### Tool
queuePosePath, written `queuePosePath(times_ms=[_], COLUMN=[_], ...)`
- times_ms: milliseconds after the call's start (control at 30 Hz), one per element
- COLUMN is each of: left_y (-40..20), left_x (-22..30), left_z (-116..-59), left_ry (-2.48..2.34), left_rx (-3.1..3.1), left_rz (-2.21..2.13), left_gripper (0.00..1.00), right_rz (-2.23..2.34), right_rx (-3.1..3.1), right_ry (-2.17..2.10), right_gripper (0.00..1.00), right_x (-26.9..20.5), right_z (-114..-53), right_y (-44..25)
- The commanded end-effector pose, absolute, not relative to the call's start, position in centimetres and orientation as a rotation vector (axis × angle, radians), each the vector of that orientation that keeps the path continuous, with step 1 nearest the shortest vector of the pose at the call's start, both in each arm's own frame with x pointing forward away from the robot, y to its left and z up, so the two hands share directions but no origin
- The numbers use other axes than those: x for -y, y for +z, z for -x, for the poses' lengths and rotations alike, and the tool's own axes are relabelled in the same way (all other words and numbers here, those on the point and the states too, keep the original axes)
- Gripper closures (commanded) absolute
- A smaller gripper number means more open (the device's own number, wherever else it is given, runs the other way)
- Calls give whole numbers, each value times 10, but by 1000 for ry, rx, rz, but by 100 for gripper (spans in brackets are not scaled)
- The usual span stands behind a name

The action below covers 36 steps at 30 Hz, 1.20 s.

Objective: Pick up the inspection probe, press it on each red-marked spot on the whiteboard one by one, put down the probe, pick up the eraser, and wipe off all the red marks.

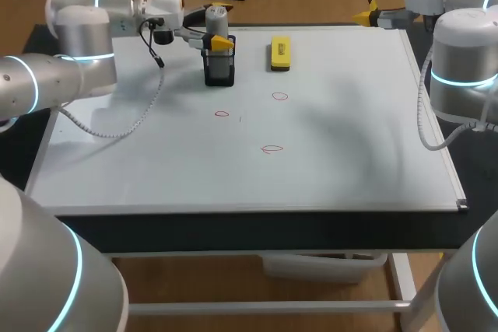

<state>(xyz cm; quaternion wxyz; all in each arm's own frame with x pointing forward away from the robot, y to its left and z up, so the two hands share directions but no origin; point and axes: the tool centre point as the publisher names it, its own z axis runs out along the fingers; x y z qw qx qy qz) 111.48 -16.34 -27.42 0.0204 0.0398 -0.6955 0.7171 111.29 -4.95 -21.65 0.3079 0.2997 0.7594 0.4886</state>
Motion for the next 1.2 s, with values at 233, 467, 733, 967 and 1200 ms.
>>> queuePosePath(times_ms=[233, 467, 733, 967, 1200], left_y=[-274, -276, -276, -267, -254], left_x=[160, 158, 159, 157, 156], left_z=[-1110, -1109, -1105, -1103, -1100], left_ry=[2193, 2182, 2181, 2200, 2218], left_rx=[2167, 2162, 2161, 2178, 2177], left_rz=[-101, -90, -72, -55, -41], left_gripper=[53, 100, 100, 100, 100], right_rz=[-793, -793, -793, -793, -793], right_rx=[-2011, -2011, -2011, -2011, -2011], right_ry=[1290, 1290, 1290, 1290, 1290], right_gripper=[0, 0, 0, 0, 0], right_x=[50, 50, 50, 50, 50], right_z=[-1113, -1113, -1113, -1113, -1113], right_y=[-216, -216, -216, -216, -216])
